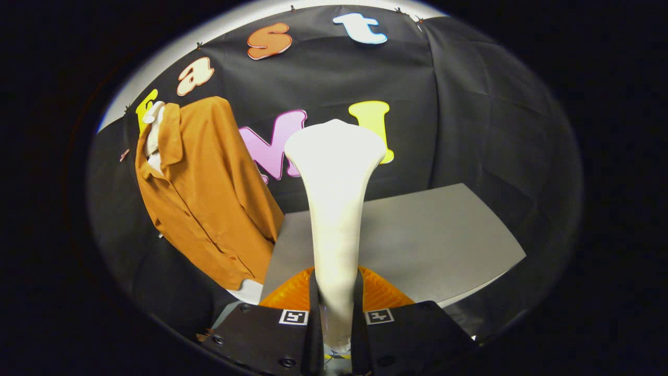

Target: Iron the clothes twice with a garment steamer, once on the left side and once on the right side.

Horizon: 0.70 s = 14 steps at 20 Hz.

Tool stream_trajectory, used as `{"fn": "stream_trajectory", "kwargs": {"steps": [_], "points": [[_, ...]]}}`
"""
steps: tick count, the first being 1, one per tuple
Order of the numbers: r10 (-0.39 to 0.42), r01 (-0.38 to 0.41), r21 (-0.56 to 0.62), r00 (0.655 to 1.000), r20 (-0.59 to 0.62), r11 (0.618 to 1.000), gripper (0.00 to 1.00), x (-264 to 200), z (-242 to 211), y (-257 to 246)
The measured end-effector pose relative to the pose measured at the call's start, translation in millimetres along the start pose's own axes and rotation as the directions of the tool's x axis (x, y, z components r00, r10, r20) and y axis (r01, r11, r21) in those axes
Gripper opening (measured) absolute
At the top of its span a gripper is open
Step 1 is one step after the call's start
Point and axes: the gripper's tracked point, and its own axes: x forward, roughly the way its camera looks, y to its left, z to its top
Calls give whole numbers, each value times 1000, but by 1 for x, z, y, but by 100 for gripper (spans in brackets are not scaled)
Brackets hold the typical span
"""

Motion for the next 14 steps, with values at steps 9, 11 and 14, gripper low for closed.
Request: {"fn": "stream_trajectory", "kwargs": {"steps": [9, 11, 14], "points": [[55, -33, -127, 983, 177, 991, 24, -39, 5, 157], [58, -34, -126, 979, 196, 991, 24, -31, -3, 184], [66, -41, -124, 977, 204, 991, 24, -15, -13, 214]]}}
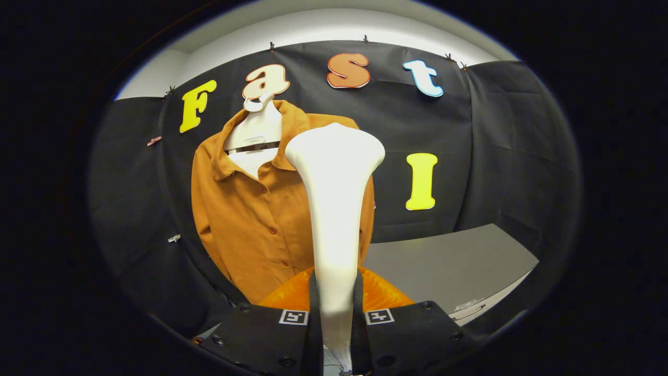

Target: Iron the clothes twice with a garment steamer, once on the left side and once on the right side.

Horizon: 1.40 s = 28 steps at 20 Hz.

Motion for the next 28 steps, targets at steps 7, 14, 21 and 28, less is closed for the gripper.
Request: {"fn": "stream_trajectory", "kwargs": {"steps": [7, 14, 21, 28], "points": [[-13, 14, -34, 1000, 25, 999, 24, 49, -32, 19], [-29, 30, -21, 999, 38, 999, 25, 93, -52, 12], [-35, 36, -23, 998, 56, 999, 24, 112, -74, 10], [-39, 39, 4, 999, -25, 999, 24, 124, -138, 10]]}}
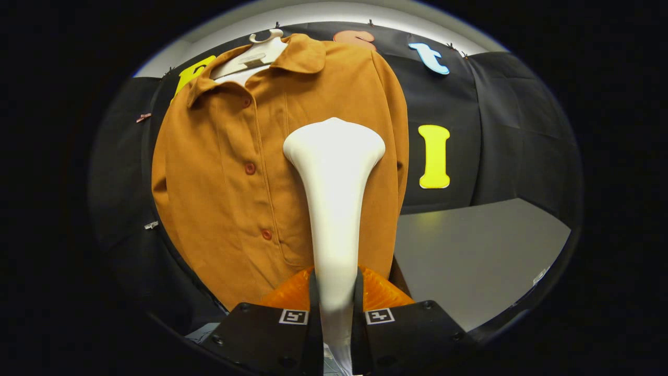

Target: Iron the clothes twice with a garment steamer, once on the left side and once on the right side.

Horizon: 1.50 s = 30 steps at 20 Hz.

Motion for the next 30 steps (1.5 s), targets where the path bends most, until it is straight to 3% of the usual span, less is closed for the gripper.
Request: {"fn": "stream_trajectory", "kwargs": {"steps": [12, 24, 30], "points": [[9, -2, 53, 990, -140, 999, 25, 3, -113, -4], [-32, 36, 16, 972, -234, 999, 25, -7, -212, 2], [-31, 30, -7, 962, -271, 1000, 24, -35, -241, 20]]}}
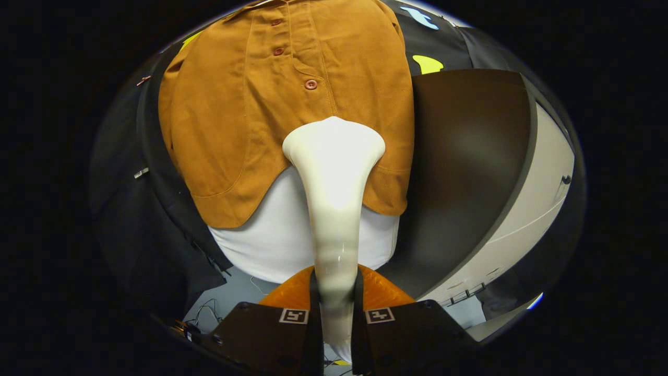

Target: Iron the clothes twice with a garment steamer, once on the left side and once on the right side.

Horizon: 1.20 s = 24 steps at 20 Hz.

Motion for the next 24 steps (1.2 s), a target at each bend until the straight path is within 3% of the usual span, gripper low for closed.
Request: {"fn": "stream_trajectory", "kwargs": {"steps": [6, 13, 24], "points": [[35, -35, -12, 998, 47, 999, 25, -59, 21, 25], [65, -55, -65, 984, 167, 996, 24, -128, 95, 57], [91, -55, -113, 936, 341, 992, 24, -152, 222, 119]]}}
